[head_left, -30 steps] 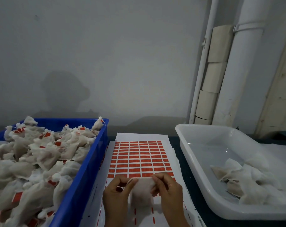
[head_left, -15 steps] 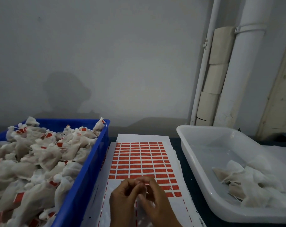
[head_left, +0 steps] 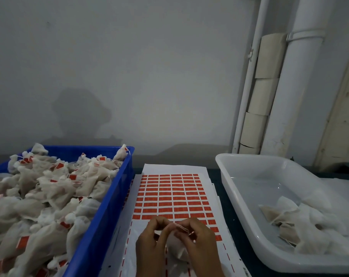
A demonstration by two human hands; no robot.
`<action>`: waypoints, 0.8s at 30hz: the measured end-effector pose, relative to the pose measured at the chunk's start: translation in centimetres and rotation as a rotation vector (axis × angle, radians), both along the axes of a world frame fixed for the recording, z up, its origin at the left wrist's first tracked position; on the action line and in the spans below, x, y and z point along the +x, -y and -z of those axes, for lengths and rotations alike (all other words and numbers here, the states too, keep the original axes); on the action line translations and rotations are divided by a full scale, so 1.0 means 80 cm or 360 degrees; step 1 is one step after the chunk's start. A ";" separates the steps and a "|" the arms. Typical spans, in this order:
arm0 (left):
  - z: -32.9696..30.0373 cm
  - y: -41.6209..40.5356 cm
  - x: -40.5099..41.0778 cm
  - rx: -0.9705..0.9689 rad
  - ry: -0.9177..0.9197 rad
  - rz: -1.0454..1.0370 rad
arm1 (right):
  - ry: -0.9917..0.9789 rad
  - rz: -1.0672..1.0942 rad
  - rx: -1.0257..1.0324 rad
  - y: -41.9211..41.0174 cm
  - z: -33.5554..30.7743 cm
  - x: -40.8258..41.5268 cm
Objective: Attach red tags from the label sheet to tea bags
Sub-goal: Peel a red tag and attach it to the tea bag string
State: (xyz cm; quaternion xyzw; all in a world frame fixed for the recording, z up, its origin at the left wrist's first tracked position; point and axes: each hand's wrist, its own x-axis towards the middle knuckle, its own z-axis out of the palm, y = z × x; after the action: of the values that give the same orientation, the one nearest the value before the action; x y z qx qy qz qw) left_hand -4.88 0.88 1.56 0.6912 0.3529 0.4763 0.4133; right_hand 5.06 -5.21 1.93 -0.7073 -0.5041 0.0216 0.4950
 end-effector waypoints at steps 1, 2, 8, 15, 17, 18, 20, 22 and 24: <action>-0.001 0.000 0.000 -0.0032 0.0026 -0.0016 | -0.0035 -0.0021 0.0013 0.001 -0.002 0.002; -0.003 -0.001 0.000 -0.0077 0.0045 -0.0017 | -0.0057 -0.0036 0.0053 0.002 -0.004 0.003; -0.007 -0.002 -0.001 -0.0315 0.0016 0.0190 | -0.0057 0.0058 0.0369 0.011 -0.017 -0.001; -0.013 -0.009 -0.009 -0.0318 0.0142 0.0068 | -0.0240 0.0095 0.0227 0.012 -0.015 0.004; -0.014 -0.009 -0.011 -0.0298 0.0154 0.0056 | -0.0298 0.0082 0.0185 0.011 -0.013 0.005; -0.014 -0.009 -0.011 -0.0293 0.0160 0.0052 | -0.0313 0.0078 0.0159 0.011 -0.013 0.006; -0.015 -0.009 -0.012 -0.0289 0.0179 0.0042 | -0.0328 0.0082 0.0126 0.011 -0.012 0.007; -0.013 -0.010 -0.012 -0.0278 0.0196 0.0024 | -0.0346 0.0079 0.0086 0.011 -0.011 0.010; -0.011 -0.011 -0.011 -0.0276 0.0207 0.0001 | -0.0370 0.0078 0.0049 0.011 -0.009 0.013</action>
State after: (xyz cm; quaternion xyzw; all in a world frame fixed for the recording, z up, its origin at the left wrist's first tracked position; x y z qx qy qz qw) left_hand -5.77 1.76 2.47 0.6207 0.3650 0.4877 0.4935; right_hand 6.11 -6.06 2.63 -0.7045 -0.4261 0.0838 0.5613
